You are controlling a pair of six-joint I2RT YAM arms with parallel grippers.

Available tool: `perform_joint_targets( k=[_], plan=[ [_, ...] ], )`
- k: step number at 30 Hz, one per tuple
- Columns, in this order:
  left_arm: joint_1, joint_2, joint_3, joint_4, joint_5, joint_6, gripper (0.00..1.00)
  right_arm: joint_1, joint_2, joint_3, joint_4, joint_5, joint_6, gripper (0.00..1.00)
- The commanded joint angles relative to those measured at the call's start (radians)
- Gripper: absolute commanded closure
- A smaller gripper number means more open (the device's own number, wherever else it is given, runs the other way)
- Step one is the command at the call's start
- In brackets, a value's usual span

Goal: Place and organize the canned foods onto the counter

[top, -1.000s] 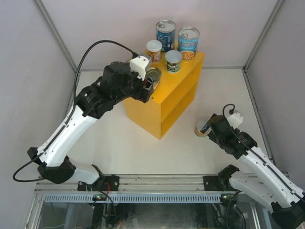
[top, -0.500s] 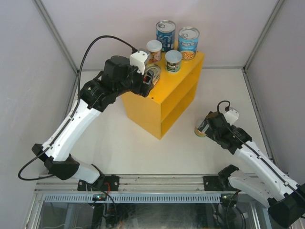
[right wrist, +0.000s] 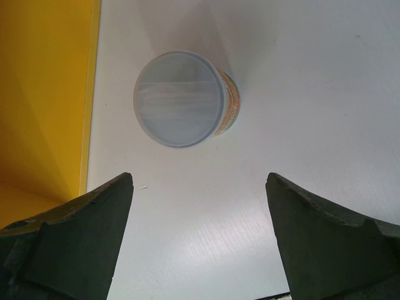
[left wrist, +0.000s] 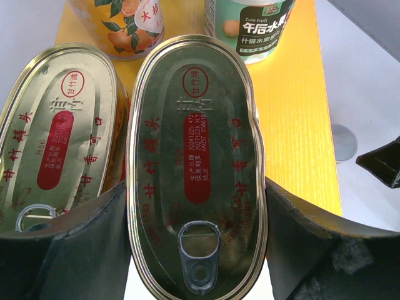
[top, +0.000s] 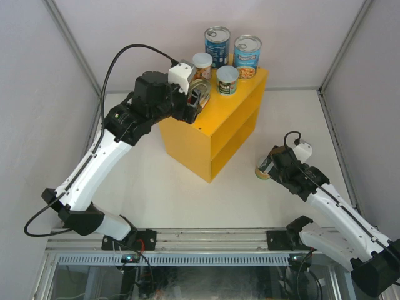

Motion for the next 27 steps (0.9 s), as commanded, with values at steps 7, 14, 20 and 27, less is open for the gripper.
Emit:
perform_joint_targets(
  k=[7, 14, 20, 27],
  plan=[
    [0.007, -0.050, -0.016, 0.112, 0.013, -0.001, 0.23, -0.007, -0.013, 0.004, 0.019, 0.001, -0.008, 0.13],
    [0.007, -0.063, -0.029, 0.110, 0.001, -0.006, 0.12, -0.007, -0.032, -0.007, 0.010, -0.002, -0.001, 0.13],
    [0.007, -0.086, -0.018, 0.130, 0.001, -0.020, 0.11, -0.007, -0.039, -0.007, 0.007, 0.001, -0.010, 0.13],
    [0.002, -0.154, -0.028, 0.176, 0.008, -0.063, 0.12, -0.007, -0.019, 0.015, -0.002, 0.007, -0.021, 0.14]
  ],
)
